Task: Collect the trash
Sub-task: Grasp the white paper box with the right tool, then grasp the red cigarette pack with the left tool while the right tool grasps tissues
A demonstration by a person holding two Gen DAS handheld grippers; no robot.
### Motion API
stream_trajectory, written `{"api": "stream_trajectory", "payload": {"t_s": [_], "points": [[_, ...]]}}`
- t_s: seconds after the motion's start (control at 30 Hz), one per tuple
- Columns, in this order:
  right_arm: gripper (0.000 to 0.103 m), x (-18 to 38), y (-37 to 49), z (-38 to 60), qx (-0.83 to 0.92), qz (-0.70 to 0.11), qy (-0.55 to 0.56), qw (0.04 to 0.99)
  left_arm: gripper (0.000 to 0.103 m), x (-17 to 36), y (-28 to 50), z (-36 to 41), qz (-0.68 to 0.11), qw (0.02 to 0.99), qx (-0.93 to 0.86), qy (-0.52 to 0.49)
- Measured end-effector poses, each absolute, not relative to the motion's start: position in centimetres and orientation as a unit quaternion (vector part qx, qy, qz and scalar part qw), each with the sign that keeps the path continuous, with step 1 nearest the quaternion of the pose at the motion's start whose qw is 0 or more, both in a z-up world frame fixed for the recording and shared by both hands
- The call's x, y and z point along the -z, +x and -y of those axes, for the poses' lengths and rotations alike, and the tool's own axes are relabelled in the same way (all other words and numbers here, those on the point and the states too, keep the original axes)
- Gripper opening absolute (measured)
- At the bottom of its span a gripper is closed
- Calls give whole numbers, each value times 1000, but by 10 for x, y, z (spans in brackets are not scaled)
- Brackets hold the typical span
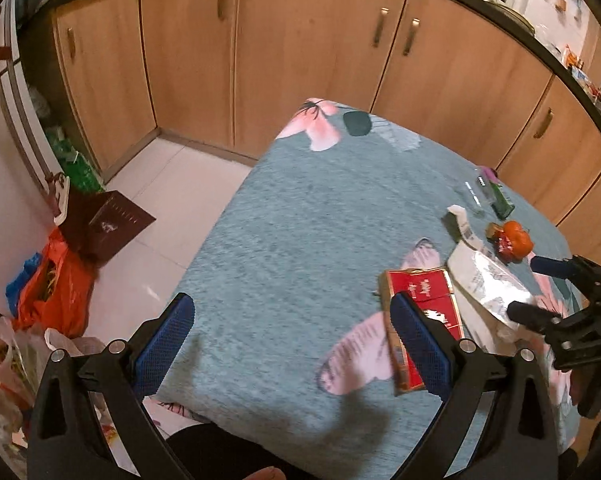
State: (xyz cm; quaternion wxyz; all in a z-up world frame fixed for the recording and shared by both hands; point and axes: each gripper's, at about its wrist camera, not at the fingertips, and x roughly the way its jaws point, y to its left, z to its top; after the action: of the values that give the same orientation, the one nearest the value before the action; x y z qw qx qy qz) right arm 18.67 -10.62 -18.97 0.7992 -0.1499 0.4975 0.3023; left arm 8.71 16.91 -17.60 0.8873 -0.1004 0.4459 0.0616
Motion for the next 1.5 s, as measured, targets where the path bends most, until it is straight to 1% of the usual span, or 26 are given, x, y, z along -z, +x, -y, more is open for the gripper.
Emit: {"api": "stream_trajectory", "payload": {"t_s": [0.27,0.33,0.4,0.43,0.47,0.5,0.53,0.6,0.67,0.77,0.9,0.93,1.07,1.17,1.23,1.27,1.3,1.33,1.37,1.4,1.47,1.5], "points": [[99,211,196,99,-300,-523,-169,779,94,184,92,-171,-451,885,-51,-105],[93,218,196,95,-303,-538,-170,768,94,185,92,-171,-452,884,-49,-106],[80,219,194,93,-296,-529,-186,773,94,185,92,-170,-453,884,-45,-107],[75,218,194,95,-301,-531,-176,773,94,185,93,-170,-454,883,-45,-108],[58,215,195,97,-303,-531,-167,774,94,185,93,-170,-455,883,-47,-109],[39,212,195,100,-301,-529,-162,776,94,185,93,-170,-456,882,-47,-109],[33,210,196,103,-303,-530,-157,776,94,185,93,-170,-457,881,-49,-110],[27,209,195,106,-307,-534,-151,773,94,185,92,-171,-457,881,-52,-110],[26,211,193,107,-309,-536,-154,770,94,184,92,-170,-456,881,-54,-110],[15,198,189,119,-321,-526,-113,779,94,181,90,-168,-455,882,-53,-108],[14,164,181,164,-352,-498,12,793,94,176,89,-159,-455,883,-28,-112],[14,163,178,181,-355,-498,48,790,94,174,89,-154,-455,883,-20,-110],[11,179,161,223,-340,-508,98,785,94,179,91,-132,-470,876,11,-109],[11,194,149,269,-335,-507,200,769,94,190,94,-108,-486,869,25,-90],[12,196,145,299,-351,-483,276,753,94,196,99,-98,-496,863,28,-85],[16,195,145,307,-372,-469,297,744,94,197,100,-95,-500,862,27,-83],[33,196,144,311,-368,-472,292,746,94,197,101,-92,-501,861,26,-82],[53,202,145,311,-343,-492,267,754,94,196,101,-90,-500,862,26,-82],[91,210,150,311,-288,-524,216,772,94,195,101,-90,-499,862,26,-81],[92,216,150,314,-247,-535,181,787,94,194,101,-90,-498,863,25,-81],[87,217,150,322,-249,-522,190,793,94,190,100,-92,-495,865,23,-83],[87,211,149,325,-238,-509,184,806,94,190,100,-94,-494,865,18,-81]]}}
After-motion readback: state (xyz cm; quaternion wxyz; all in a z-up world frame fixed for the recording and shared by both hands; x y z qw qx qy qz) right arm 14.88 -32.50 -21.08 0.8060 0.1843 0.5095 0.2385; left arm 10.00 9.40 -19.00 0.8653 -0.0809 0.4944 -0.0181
